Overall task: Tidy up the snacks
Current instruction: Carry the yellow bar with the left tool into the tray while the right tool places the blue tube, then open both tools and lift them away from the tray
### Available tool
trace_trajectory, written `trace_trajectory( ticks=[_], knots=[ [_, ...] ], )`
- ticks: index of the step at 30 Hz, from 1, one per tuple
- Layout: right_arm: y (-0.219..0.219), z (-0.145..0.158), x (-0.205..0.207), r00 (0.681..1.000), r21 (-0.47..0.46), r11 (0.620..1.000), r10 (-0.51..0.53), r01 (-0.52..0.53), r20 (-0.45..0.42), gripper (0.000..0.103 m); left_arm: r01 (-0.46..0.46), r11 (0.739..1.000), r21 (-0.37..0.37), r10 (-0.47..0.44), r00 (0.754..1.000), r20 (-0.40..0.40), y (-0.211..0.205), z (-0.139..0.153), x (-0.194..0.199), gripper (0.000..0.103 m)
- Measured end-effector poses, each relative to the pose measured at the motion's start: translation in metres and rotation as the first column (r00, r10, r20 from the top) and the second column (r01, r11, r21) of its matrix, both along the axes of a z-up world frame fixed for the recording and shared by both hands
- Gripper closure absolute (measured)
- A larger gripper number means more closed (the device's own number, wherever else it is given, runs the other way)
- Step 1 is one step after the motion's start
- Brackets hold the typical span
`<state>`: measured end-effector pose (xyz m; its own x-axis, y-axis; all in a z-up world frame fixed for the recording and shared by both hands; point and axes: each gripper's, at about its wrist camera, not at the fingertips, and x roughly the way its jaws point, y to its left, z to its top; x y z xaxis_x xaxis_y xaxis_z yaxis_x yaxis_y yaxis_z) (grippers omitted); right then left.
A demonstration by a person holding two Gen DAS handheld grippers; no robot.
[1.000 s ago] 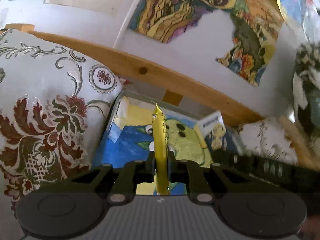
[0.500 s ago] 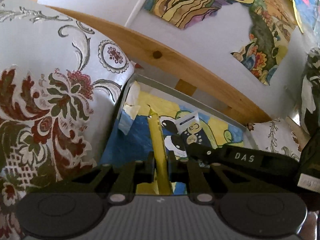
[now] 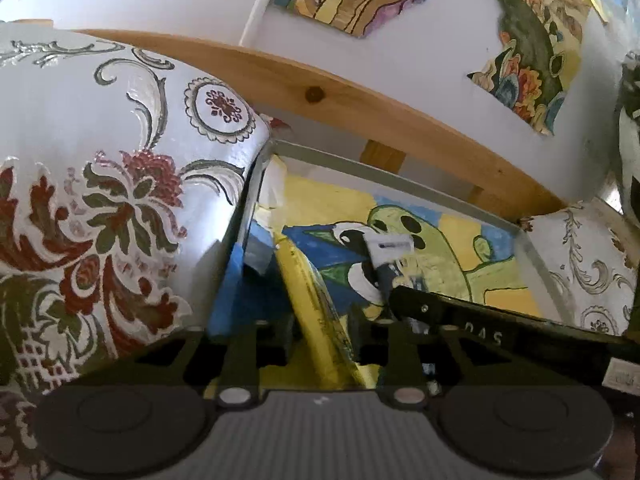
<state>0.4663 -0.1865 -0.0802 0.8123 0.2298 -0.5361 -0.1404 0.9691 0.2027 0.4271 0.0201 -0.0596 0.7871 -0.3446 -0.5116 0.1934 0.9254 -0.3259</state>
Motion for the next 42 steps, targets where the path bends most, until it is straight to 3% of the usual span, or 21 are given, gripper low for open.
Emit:
trace_trajectory(
  ticks=[9,20,29,42],
  knots=[
    [-0.012,0.016,-0.026,0.997,-0.07,0.996,-0.051,0.055,0.051,0.037,-0.03,0.999,-0.041,0.031,0.999,0.01,0.004,0.011,-0.012,0.033],
    [-0.038,0.055,-0.082,0.979,-0.102,0.985,-0.119,0.137,0.167,0.013,-0.071,0.997,-0.041,0.075,0.99,0.122,0.0,0.048,-0.053,0.003],
    [-0.051,0.078,-0.143,0.958,-0.078,0.98,-0.162,0.185,0.238,0.003,-0.11,0.994,0.002,0.108,0.978,0.176,-0.001,0.073,-0.099,0.0],
    [-0.055,0.094,-0.253,0.928,-0.099,0.972,-0.17,0.214,0.332,0.001,-0.158,0.986,0.06,0.14,0.962,0.236,-0.001,0.091,-0.195,0.0]
  ],
)
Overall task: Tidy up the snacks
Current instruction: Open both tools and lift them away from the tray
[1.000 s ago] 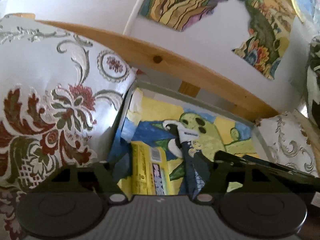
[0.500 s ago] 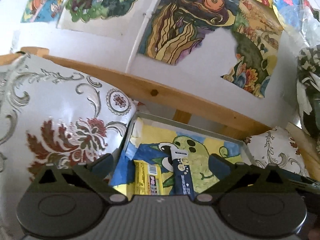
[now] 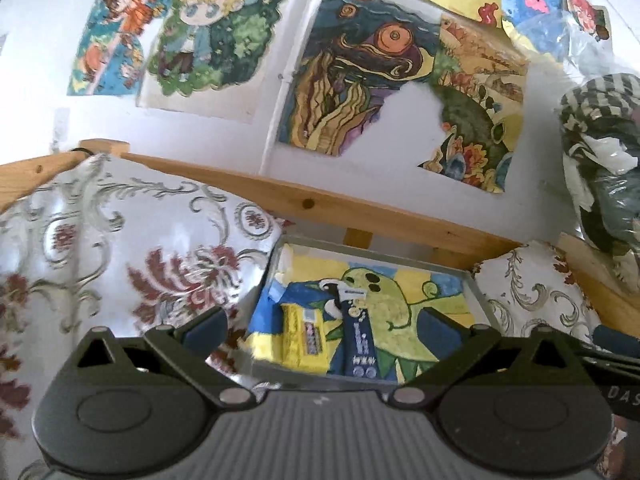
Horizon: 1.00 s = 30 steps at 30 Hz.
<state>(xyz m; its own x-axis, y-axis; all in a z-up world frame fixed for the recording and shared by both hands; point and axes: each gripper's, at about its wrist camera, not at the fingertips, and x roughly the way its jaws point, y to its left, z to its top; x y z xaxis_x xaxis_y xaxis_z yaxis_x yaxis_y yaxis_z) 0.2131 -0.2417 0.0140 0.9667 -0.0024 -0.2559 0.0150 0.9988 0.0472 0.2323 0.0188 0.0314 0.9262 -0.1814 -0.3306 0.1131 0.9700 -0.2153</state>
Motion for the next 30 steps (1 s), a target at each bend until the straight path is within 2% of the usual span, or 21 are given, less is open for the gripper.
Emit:
trace_trajectory(
  ticks=[5,10,16,23,27,30],
  knots=[
    [-0.006,0.0,-0.043,1.0,-0.005,1.0,-0.012,0.012,0.015,0.001,-0.045,0.999,0.008,0.045,0.999,-0.003,0.003,0.002,-0.036,0.0],
    [-0.011,-0.005,-0.074,1.0,-0.018,1.0,-0.003,0.003,-0.001,0.001,-0.049,0.998,0.025,0.049,0.999,0.01,0.003,-0.001,-0.073,0.0],
    [-0.019,-0.011,-0.104,1.0,0.006,1.0,-0.008,0.008,-0.018,0.001,-0.069,0.996,0.064,0.071,0.997,-0.034,-0.005,-0.003,-0.104,0.0],
    [-0.021,-0.014,-0.131,0.998,0.031,0.999,-0.012,0.014,-0.058,0.001,-0.021,0.991,0.129,0.032,0.996,-0.084,-0.015,-0.018,-0.134,0.0],
    [-0.022,-0.018,-0.148,0.997,0.03,0.999,-0.016,0.018,-0.079,0.001,-0.003,0.986,0.169,0.018,0.996,-0.085,-0.02,-0.019,-0.145,0.0],
    [-0.023,-0.021,-0.158,0.994,0.029,0.999,-0.024,0.027,-0.105,0.001,0.0,0.989,0.147,0.015,0.995,-0.099,-0.019,-0.02,-0.152,0.0]
  ],
)
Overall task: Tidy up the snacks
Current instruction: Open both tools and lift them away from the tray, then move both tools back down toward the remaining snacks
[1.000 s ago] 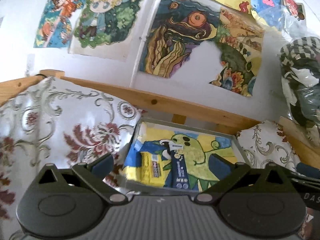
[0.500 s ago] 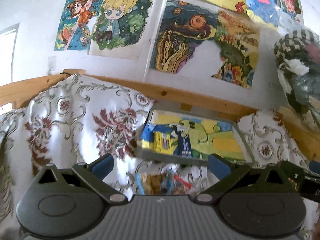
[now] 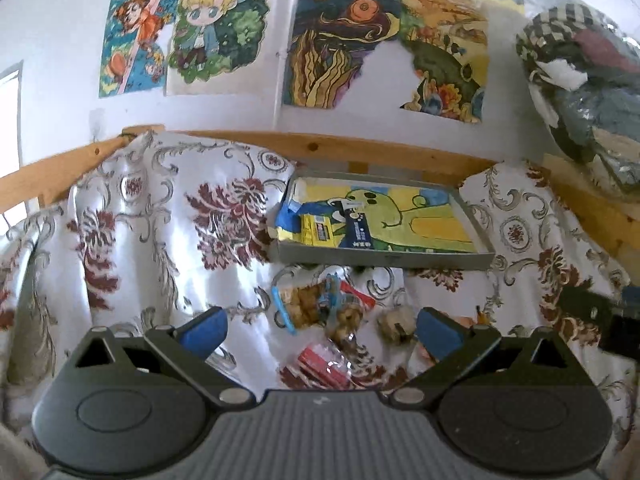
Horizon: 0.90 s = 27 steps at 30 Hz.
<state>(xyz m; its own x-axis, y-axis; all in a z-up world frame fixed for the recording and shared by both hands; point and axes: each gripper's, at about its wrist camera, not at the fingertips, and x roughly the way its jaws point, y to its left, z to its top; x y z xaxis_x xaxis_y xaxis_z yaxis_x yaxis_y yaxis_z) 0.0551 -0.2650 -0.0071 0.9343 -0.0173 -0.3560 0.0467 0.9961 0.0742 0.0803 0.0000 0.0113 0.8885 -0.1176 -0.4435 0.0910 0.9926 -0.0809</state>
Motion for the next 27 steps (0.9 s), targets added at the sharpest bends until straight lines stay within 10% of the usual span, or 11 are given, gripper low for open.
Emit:
trace_trajectory(
  ticks=[27],
  knots=[
    [0.006,-0.017,-0.025,0.99,0.004,0.999,0.032,-0.032,-0.136,0.001,0.02,0.998,0.054,-0.016,0.997,-0.072,-0.005,-0.01,-0.026,0.0]
  ],
)
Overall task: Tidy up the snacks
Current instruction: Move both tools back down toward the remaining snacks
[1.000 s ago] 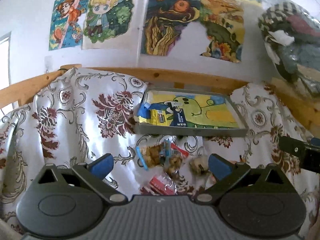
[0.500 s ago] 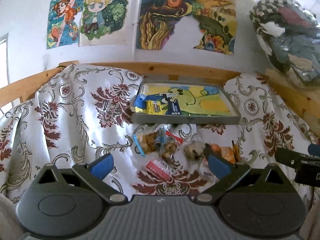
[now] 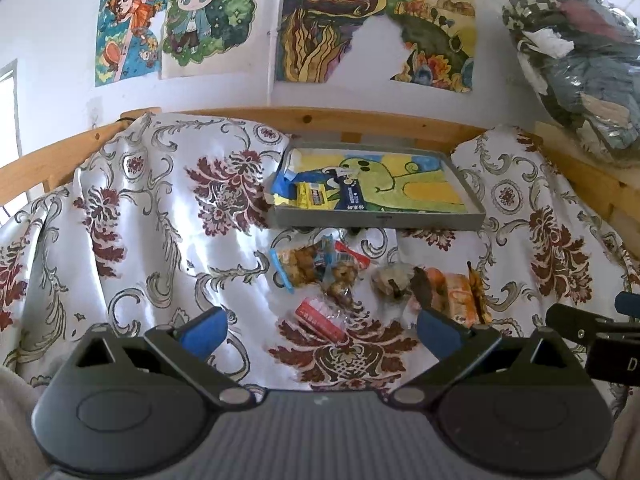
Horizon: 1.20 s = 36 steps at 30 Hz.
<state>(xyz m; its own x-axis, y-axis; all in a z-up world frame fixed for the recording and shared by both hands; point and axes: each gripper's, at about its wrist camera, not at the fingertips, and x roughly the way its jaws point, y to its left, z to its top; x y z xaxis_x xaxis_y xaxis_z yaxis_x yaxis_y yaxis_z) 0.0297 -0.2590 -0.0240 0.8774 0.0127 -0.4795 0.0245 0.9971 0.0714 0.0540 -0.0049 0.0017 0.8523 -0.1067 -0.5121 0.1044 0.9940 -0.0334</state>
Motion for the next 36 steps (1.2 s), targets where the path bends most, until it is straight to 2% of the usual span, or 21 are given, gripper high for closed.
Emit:
trace_trajectory(
  ticks=[19,26,36],
  knots=[
    [0.003,-0.003,0.01,0.999,-0.016,1.0,-0.008,0.007,-0.042,0.001,-0.004,1.0,0.017,0.004,0.999,-0.051,-0.003,-0.001,0.003,0.0],
    [0.0,0.001,0.017,0.999,-0.014,1.0,-0.017,0.016,-0.049,0.001,-0.014,1.0,-0.01,0.013,0.995,-0.097,0.002,0.001,0.017,0.0],
    [-0.005,0.007,0.037,0.998,-0.01,1.0,-0.014,0.014,-0.066,0.001,0.018,1.0,0.006,-0.017,0.993,-0.121,-0.001,0.006,0.041,0.0]
  ],
)
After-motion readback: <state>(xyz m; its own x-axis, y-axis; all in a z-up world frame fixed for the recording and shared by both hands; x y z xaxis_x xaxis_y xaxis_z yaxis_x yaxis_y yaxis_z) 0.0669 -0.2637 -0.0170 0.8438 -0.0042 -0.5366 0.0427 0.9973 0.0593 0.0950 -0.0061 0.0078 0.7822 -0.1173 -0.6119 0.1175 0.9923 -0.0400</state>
